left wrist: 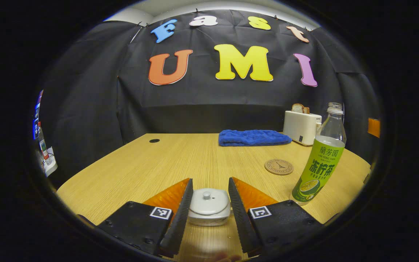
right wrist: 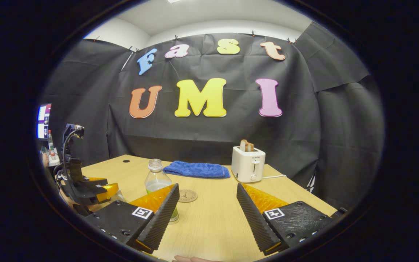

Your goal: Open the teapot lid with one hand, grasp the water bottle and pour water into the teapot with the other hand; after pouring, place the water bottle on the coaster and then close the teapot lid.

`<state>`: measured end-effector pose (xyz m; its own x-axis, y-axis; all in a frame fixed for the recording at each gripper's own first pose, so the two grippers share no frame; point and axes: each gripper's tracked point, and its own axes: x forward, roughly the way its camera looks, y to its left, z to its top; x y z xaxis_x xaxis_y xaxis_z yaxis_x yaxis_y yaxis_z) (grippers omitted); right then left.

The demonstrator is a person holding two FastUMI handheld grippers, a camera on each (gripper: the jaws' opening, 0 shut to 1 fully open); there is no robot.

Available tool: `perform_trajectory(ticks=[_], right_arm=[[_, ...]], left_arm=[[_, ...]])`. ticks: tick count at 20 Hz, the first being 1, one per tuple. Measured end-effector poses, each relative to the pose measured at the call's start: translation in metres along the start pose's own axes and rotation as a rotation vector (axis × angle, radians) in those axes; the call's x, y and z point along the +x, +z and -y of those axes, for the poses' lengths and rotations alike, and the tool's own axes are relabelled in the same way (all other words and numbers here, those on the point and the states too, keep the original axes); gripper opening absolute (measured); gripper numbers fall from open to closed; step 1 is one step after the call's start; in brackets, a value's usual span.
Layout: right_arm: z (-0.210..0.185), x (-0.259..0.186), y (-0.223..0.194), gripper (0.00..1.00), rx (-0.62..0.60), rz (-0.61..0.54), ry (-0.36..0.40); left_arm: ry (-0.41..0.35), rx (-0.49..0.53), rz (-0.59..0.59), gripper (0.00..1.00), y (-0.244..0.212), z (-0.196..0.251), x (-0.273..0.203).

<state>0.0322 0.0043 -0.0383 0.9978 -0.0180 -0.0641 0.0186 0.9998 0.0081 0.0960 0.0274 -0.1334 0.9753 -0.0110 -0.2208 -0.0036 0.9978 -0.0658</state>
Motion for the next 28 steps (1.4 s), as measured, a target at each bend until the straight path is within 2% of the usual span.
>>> perform_trajectory(ticks=[3,5,6,7,10,15,18,21,22,23,27,28], right_arm=[[-0.002,0.002,-0.002,0.96,0.001,-0.004,0.000],[-0.005,0.003,-0.005,0.95,0.003,-0.010,0.005],[-0.008,0.004,-0.006,0.98,0.008,-0.012,0.012],[-0.011,0.006,-0.008,0.98,0.016,-0.015,0.021],[-0.030,0.009,-0.018,0.95,0.035,-0.029,0.071],[-0.047,0.016,-0.035,0.98,-0.021,-0.036,0.089],[-0.066,0.021,-0.053,0.95,0.002,-0.078,0.134],[-0.074,0.028,-0.065,0.95,0.023,-0.105,0.145],[-0.077,0.031,-0.068,0.98,0.030,-0.105,0.145],[-0.080,0.034,-0.072,0.95,0.032,-0.106,0.150],[-0.095,0.049,-0.081,0.95,-0.021,-0.119,0.184],[-0.098,0.052,-0.083,0.97,-0.034,-0.118,0.188]], left_arm=[[0.019,0.001,0.007,0.49,0.001,-0.007,0.002],[0.017,-0.003,0.019,0.35,0.001,-0.006,0.003],[0.005,0.002,0.025,0.26,0.001,-0.004,0.004],[0.001,0.011,0.028,0.24,0.002,-0.003,0.004],[0.024,0.021,0.025,0.06,0.005,-0.006,0.000],[-0.018,-0.036,0.054,0.05,0.022,-0.002,-0.011],[-0.008,-0.019,0.069,0.05,0.033,-0.007,-0.018],[-0.008,-0.023,0.018,0.05,0.032,-0.012,-0.029],[-0.008,-0.036,-0.011,0.05,0.029,-0.016,-0.032],[-0.006,-0.051,-0.030,0.05,0.028,-0.018,-0.036],[-0.018,-0.059,-0.041,0.05,0.036,-0.021,-0.048],[-0.025,-0.052,-0.039,0.05,0.038,-0.021,-0.051]])
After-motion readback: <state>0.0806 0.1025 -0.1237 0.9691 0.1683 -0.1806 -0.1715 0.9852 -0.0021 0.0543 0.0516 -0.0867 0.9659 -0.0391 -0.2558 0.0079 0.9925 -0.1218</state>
